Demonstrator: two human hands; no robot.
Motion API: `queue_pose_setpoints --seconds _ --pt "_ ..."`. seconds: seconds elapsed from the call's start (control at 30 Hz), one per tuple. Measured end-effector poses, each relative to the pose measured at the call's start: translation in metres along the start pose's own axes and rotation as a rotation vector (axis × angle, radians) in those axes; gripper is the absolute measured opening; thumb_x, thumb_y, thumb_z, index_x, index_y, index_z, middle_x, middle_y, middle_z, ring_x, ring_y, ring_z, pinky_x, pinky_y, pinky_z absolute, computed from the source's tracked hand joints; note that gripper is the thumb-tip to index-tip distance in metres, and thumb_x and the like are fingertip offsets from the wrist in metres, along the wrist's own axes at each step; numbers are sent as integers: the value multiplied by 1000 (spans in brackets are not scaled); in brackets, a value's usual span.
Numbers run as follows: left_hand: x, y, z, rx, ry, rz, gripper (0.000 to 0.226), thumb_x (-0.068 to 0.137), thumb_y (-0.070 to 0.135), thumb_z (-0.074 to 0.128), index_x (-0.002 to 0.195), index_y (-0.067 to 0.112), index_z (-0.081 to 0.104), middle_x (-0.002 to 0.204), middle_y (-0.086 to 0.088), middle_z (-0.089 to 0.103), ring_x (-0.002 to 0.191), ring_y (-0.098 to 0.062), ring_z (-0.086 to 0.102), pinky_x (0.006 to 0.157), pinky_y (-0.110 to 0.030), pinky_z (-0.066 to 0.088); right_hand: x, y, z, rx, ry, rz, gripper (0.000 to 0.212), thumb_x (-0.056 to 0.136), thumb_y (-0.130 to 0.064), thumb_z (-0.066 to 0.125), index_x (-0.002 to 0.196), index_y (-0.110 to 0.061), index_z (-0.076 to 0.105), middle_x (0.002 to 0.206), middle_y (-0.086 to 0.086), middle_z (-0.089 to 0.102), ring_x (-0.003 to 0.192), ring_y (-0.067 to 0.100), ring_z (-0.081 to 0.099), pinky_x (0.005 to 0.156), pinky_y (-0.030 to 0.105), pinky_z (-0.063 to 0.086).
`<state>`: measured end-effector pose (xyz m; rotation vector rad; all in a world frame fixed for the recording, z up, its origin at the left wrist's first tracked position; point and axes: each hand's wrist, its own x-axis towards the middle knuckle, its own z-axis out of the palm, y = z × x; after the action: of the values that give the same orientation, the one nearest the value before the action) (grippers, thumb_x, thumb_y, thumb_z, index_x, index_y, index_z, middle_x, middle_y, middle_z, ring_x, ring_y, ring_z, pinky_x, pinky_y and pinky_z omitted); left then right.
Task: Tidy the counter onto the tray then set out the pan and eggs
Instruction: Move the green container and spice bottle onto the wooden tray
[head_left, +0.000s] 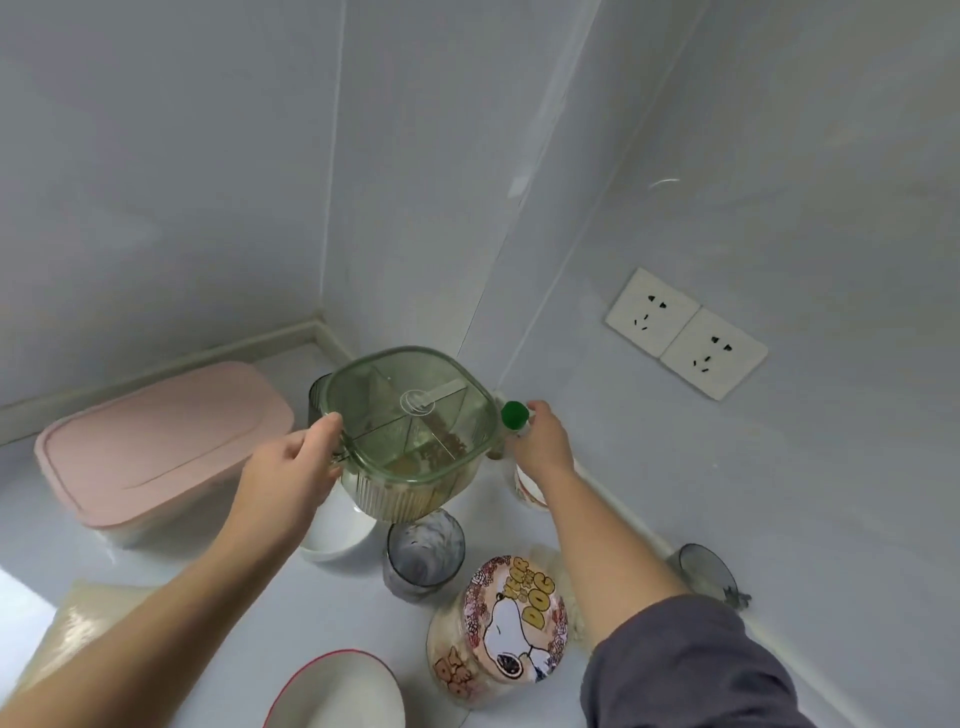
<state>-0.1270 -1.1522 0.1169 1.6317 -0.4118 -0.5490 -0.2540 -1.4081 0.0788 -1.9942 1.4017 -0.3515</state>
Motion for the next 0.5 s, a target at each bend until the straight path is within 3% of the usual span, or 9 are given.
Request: queue_pose_setpoints --seconds 0.1,0.17,0.33,0.43,0.5 --pt "8 1 10 19 8 -3 48 94 43 48 68 5 35 60 -6 34 38 4 42 60 -35 24 35 9 9 -76 -5 -7 75 78 -18 74 142 -17 36 135 8 47 117 26 52 95 36 45" --pt "13 2 14 28 16 -8 52 95 41 47 70 -2 34 66 -10 32 39 4 41 61 -36 24 55 15 16 -121 -17 1 73 79 -19 71 143 -18 36 135 9 47 120 27 51 97 37 45" --pt "21 -4 13 71 54 -17 53 96 39 46 70 -5 37 68 -11 33 46 -7 34 57 -33 24 81 27 33 -148 -33 9 51 77 -17 69 123 -14 47 113 11 60 100 29 58 85 42 53" --pt "21 -3 11 31 60 -16 55 83 51 48 70 -1 40 70 -8 33 56 -13 34 48 -20 29 77 26 34 -116 5 -26 44 77 -13 70 116 -11 49 106 12 61 94 28 59 78 38 53" --pt "20 -2 10 25 74 -18 53 92 45 49 71 -3 41 72 -8 34 57 -12 31 43 -12 29 68 21 29 -67 32 -69 39 78 -12 71 110 -11 50 102 10 61 90 27 58 72 35 51"
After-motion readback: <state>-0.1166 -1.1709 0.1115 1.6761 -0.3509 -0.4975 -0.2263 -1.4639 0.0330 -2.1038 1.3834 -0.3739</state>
